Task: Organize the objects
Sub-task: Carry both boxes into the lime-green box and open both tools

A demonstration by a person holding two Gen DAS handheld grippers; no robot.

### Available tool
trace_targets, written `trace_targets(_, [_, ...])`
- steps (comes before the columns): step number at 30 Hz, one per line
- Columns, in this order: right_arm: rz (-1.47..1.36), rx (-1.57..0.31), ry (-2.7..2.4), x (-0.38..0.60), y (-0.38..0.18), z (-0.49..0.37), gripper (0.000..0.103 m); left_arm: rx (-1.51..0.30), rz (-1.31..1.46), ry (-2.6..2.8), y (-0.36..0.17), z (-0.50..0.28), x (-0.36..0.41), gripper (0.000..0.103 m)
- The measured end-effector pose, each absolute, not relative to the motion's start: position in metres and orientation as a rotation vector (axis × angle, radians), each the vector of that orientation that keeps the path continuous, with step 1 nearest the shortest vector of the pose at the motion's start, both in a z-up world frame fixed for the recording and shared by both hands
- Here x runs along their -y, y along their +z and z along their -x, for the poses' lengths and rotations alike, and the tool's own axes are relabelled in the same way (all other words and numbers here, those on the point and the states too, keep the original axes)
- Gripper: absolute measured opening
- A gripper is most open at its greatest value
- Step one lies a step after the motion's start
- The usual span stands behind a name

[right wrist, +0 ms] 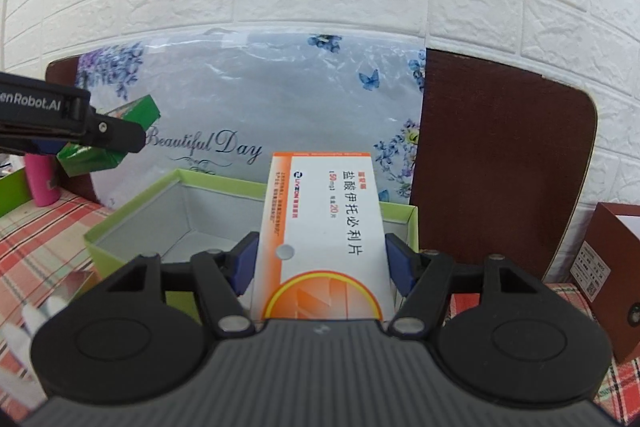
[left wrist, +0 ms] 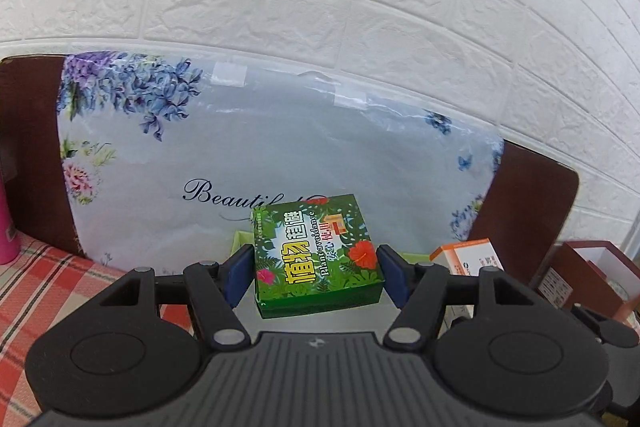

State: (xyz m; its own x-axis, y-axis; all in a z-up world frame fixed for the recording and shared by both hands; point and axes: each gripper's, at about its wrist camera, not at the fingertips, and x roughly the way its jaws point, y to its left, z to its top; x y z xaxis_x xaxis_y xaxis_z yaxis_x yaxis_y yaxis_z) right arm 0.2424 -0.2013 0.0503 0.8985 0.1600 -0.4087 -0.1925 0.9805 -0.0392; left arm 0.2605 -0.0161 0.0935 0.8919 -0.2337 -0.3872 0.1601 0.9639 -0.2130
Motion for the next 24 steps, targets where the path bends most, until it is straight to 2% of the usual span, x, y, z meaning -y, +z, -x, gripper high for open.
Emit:
trace_targets(10, [0.132, -0.483, 0.195, 0.179, 0.013, -0.282, 0.065, -0.486, 0.154, -0.151, 0.045, -0.299, 0.025, 0.069])
trace_targets(12, [0.134, -0.497, 0.198, 0.178, 0.007, -0.286, 0.065, -0.505, 0.167, -0.144, 0.038, -0.302, 0.024, 0.073])
trace_targets(13, [0.119, -0.502, 0.215, 0.179, 0.007, -0.288, 0.066, -0.526, 0.165, -0.144, 0.036, -0.303, 0.024, 0.082])
trace_targets(14, [0.123, -0.511, 0.226, 0.178, 0.007, -0.289, 0.074, -0.538, 0.161, -0.149, 0.034, -0.303, 0.025, 0.085])
trace_targets(15, [0.134, -0.512, 0.228, 0.177, 0.008, -0.288, 0.088, -0.537, 0.154, -0.147, 0.035, -0.302, 0.026, 0.085])
trace_targets(17, [0.144, -0.479, 0.216, 0.177, 0.010, -0.283, 0.103, -0.548, 0.163, -0.146, 0.036, -0.301, 0.025, 0.087])
trace_targets(24, [0.202, -0.445, 0.238, 0.179, 0.021, -0.265, 0.103, -0.528, 0.207, -0.139, 0.049, -0.286, 0.016, 0.088])
